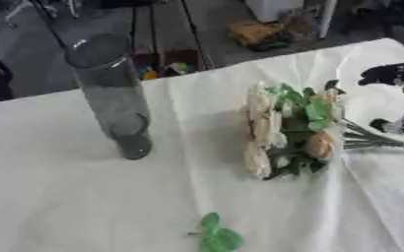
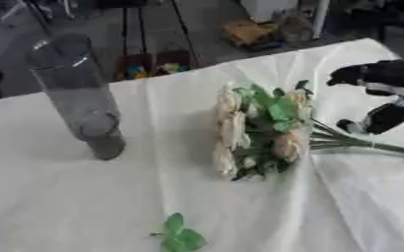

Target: Arrange flowers into the vase.

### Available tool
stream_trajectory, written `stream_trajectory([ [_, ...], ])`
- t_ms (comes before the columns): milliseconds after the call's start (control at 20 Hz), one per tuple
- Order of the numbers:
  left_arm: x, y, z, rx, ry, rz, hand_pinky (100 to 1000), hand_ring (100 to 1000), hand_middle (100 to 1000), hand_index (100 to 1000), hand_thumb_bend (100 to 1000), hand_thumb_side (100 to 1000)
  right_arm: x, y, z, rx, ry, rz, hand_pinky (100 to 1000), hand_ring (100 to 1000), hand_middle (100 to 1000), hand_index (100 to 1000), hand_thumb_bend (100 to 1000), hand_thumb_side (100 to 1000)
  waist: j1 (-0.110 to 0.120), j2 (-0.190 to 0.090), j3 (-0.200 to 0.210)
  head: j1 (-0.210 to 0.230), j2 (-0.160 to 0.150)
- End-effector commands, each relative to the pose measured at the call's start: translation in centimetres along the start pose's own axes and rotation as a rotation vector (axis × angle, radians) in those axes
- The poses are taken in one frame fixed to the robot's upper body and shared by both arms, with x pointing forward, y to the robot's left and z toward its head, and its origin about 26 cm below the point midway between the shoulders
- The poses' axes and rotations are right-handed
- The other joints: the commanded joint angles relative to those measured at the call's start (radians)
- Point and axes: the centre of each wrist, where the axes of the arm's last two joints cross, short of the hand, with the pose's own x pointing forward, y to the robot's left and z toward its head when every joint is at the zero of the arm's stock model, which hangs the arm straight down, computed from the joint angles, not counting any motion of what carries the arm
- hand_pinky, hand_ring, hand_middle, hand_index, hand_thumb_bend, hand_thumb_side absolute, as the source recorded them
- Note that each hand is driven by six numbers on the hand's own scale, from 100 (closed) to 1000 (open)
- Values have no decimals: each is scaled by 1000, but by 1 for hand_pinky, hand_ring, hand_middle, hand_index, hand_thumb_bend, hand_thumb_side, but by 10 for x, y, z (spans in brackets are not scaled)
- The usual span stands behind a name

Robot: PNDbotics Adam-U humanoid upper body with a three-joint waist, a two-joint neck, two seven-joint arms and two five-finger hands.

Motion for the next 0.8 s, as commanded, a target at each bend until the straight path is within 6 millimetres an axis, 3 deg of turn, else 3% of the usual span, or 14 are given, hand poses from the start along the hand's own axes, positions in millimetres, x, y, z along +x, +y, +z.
stream_trajectory([
  [50,5,-2,-7,-3,-26,19,518,745,748,805,232,962,-4,-8,2,-8,23,19,842,1000,1000,1000,321,531,-5,-14,0,-12,-13],
  [800,6,-4,-6,-4,-17,29,514,746,748,805,228,961,-2,12,-15,54,12,-22,840,1000,1000,1000,352,490,2,-8,5,12,-24],
])
